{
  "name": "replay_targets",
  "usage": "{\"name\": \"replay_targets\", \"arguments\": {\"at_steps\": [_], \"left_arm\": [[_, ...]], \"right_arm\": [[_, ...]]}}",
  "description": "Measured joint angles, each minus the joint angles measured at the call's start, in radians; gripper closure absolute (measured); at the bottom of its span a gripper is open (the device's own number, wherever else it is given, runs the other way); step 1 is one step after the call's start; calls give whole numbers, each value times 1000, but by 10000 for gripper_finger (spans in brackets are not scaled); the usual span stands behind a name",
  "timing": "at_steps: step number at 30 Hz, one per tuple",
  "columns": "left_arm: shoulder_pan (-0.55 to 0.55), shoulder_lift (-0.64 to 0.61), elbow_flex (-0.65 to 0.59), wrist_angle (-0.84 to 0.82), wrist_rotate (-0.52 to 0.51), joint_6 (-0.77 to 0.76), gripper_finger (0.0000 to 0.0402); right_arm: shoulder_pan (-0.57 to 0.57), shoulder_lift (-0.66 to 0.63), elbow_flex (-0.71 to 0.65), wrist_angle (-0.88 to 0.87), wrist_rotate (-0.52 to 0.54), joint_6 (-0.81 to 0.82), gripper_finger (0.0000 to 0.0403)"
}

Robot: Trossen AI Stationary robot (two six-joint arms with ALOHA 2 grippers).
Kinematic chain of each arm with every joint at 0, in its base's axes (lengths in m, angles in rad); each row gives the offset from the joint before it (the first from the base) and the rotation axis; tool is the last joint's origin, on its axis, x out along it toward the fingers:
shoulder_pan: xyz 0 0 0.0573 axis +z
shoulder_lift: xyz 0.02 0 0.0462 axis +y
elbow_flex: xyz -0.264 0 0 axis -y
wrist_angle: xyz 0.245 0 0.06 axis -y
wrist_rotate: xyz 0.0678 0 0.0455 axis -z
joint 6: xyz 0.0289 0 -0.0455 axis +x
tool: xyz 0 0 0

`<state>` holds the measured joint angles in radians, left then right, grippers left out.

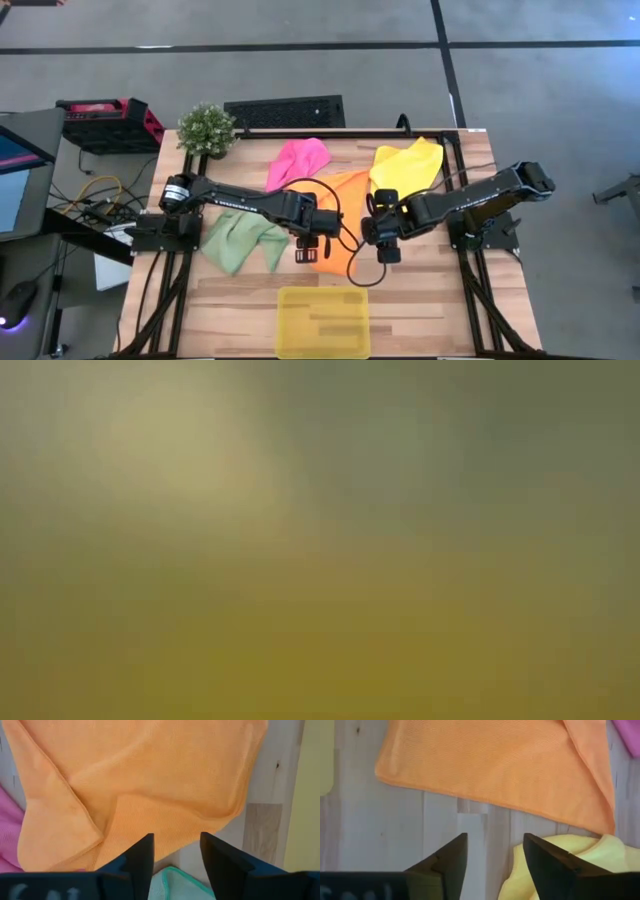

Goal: Fold microfiber towels
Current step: Fold the orange microfiber cloth

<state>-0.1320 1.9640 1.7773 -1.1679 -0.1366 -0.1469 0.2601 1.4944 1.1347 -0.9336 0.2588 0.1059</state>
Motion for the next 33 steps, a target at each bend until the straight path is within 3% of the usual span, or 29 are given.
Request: {"name": "replay_targets", "arguments": {"at_steps": [7,12,20,30,33], "left_arm": [[41,-38,1,-135,-72,-30,242],[126,-39,1,-89,22,25,255],[191,-32,-133,160,55,371,274],[211,-31,-323,457,81,568,276],[220,-31,-363,554,139,596,276]], "right_arm": [[9,-8,0,-49,0,0,178],[14,-54,1,-65,3,5,180],[14,-168,3,-61,4,6,181],[12,-215,3,-54,4,0,181],[12,-215,3,-53,4,0,181]]}}
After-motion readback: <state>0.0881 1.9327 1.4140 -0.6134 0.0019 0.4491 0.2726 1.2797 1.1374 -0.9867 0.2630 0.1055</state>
